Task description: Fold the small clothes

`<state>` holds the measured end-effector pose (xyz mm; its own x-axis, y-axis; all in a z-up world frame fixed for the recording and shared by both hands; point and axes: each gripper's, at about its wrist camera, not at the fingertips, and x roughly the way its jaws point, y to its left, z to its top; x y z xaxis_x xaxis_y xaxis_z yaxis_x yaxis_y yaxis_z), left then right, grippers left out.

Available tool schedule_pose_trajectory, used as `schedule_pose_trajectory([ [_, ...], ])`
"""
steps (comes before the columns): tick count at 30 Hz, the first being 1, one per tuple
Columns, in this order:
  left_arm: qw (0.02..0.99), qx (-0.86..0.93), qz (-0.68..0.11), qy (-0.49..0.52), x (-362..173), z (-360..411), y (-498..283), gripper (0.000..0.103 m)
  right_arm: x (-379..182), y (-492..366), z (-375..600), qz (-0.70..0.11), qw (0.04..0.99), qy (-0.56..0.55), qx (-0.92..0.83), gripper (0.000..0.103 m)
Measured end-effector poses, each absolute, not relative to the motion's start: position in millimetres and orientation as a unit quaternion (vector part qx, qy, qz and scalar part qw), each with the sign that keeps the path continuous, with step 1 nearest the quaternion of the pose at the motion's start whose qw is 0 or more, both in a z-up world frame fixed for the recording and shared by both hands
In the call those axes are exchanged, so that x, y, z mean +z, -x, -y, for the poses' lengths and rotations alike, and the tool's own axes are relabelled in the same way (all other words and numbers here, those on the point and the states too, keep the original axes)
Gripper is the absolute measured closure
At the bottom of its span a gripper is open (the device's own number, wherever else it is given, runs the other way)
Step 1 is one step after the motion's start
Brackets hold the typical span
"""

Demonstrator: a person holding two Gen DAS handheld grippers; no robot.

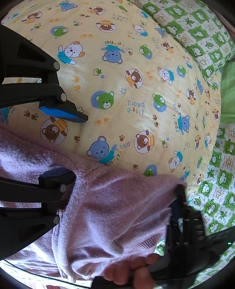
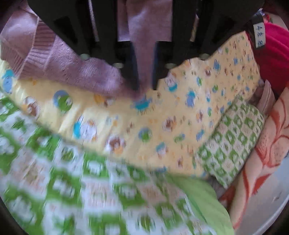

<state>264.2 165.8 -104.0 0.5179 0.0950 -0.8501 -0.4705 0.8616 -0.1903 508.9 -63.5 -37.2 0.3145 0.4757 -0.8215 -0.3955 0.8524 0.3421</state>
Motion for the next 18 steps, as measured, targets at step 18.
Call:
schedule_pose_trajectory([
  [18, 0.841, 0.168, -0.455, 0.239, -103, -170, -266, 0.070, -34, -527, 30, -0.470, 0.831, -0.046, 0.293, 0.099],
])
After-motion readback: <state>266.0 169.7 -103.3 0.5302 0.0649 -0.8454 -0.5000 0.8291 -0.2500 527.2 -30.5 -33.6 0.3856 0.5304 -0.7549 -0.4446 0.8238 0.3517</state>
